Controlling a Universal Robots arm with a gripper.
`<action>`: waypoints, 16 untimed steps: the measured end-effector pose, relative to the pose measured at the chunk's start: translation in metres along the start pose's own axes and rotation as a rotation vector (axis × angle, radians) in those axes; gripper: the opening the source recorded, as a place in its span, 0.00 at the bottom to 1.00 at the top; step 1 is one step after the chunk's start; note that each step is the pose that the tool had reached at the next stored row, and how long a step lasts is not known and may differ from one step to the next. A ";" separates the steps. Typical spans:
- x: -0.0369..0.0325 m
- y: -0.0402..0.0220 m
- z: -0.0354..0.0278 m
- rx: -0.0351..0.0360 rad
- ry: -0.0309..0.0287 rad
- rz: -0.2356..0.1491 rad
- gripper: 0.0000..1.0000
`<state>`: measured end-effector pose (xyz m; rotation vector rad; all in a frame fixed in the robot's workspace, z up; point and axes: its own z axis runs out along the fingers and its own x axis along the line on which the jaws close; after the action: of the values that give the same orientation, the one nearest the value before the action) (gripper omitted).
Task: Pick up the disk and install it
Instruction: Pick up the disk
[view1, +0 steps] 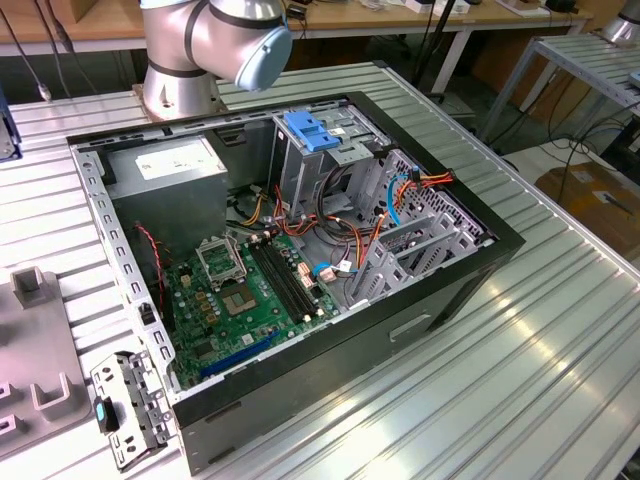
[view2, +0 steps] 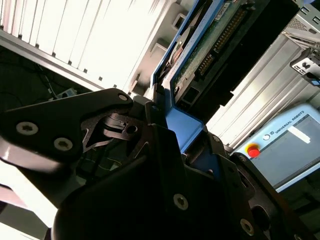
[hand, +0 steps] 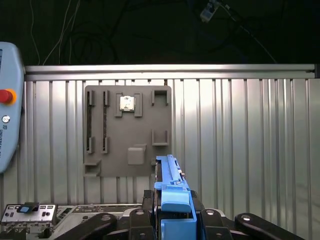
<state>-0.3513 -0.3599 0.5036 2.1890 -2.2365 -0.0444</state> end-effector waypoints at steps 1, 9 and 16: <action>0.0000 -0.0022 0.0000 0.0000 0.0000 0.000 0.37; -0.0005 -0.0232 -0.0006 0.0000 0.0000 0.000 0.37; -0.0009 -0.0426 -0.0012 -0.0001 0.0000 0.000 0.37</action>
<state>-0.3086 -0.3599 0.5037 2.1890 -2.2365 -0.0444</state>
